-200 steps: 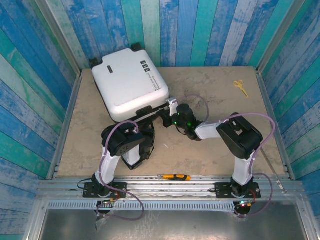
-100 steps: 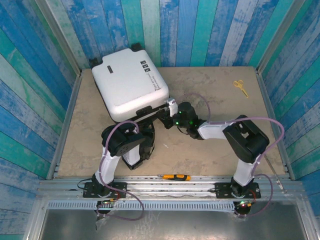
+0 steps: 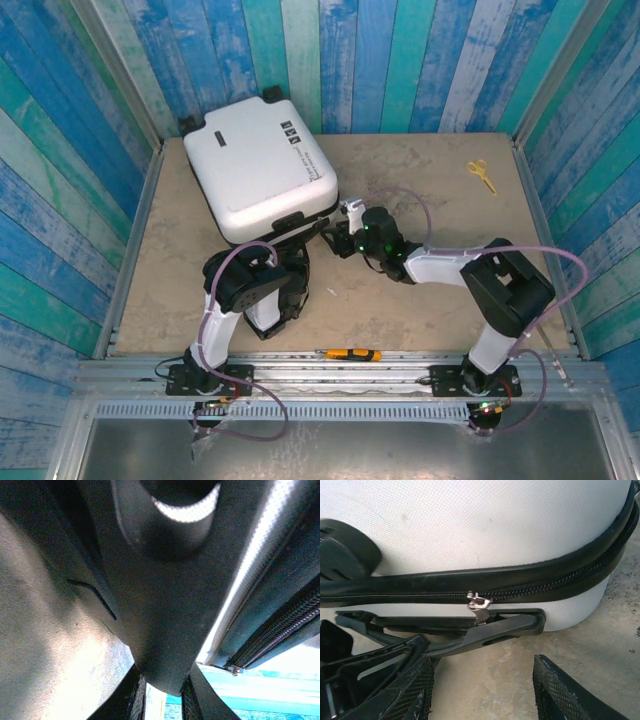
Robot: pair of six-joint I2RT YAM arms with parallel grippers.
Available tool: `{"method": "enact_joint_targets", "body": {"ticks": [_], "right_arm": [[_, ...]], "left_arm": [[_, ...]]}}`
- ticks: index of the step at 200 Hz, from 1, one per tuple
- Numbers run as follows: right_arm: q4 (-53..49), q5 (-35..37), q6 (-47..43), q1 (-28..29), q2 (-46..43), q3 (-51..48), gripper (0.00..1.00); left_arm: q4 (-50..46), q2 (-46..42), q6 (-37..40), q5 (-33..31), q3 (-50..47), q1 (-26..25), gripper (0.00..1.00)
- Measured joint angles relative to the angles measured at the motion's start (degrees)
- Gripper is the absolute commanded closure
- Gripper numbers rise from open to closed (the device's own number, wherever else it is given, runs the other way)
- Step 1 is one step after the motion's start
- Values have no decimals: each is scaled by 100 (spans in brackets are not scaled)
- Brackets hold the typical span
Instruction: Pack the luggage
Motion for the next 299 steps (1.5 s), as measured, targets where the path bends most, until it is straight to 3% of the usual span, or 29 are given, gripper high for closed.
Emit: {"method": "enact_joint_targets", "body": {"ticks": [62,140,231,284,299], "right_arm": [[28,525,26,444,544,407,44],[-50,1390,-35,505,719,881,56],[-166,1884,7,525,949,1104,81],[-170,1690,55,527,1021,1102,99],[-179,1545,26,481,1008,1099,100]], "left_arm": [[2,0,0,0,0,0,100],[4,2,0,0,0,0,100],[2,44,0,17,83,33,100],[2,52,2,26,83,33,100],[2,52,2,28,83,33,100]]}}
